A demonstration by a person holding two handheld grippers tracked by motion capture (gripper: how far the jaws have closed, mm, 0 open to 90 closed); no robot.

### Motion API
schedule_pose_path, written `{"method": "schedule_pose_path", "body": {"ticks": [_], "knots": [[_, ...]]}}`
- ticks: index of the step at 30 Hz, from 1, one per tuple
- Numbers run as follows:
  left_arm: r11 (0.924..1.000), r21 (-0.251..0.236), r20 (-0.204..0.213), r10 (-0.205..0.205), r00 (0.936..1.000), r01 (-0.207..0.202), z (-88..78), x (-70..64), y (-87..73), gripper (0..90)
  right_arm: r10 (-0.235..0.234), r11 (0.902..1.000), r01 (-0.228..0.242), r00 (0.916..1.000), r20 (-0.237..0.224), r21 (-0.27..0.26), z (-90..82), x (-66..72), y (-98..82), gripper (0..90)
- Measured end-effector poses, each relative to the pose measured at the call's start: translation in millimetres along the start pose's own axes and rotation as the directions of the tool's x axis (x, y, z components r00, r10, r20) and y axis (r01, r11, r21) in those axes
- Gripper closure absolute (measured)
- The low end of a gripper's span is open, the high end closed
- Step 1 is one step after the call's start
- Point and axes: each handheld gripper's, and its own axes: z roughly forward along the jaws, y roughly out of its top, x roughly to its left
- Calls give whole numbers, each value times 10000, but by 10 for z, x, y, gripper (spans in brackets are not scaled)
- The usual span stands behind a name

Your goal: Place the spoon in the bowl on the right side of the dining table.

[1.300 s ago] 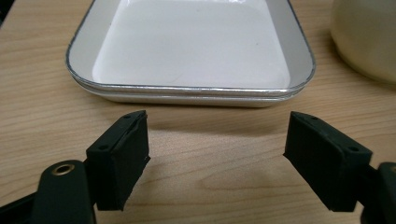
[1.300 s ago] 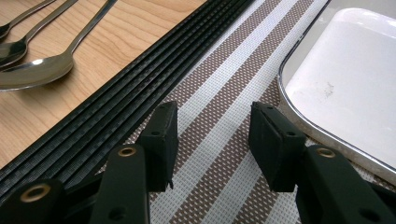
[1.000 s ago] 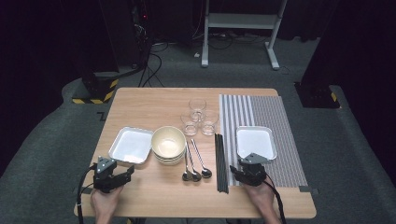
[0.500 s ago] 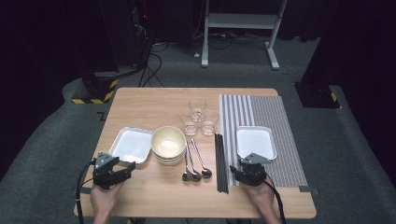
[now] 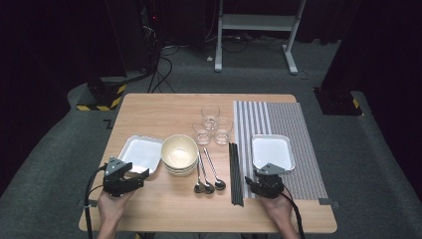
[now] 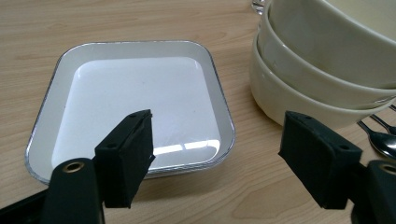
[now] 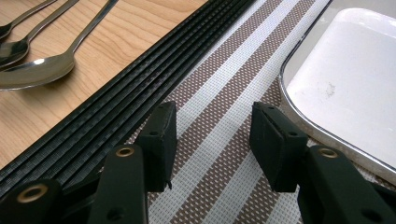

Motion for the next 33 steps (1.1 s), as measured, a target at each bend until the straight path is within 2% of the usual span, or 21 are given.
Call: {"method": "schedule_pose_path", "body": {"ticks": [10, 19, 33], "knots": [[9994, -106, 244, 345, 9991, -343, 17, -46, 124, 261, 1, 10000, -1, 10000, -6, -9, 1, 0, 0, 517], [9991, -273, 673, 348, 9971, -330, 16, -47, 274, 291, -3, 10000, 3, 10000, 1, 0, 0, 0, 0, 517], [9988, -202, 760, 468, 9960, -453, 34, -86, 454, 273, -2, 10000, 2, 10000, 1, -1, 0, 0, 0, 517]]}}
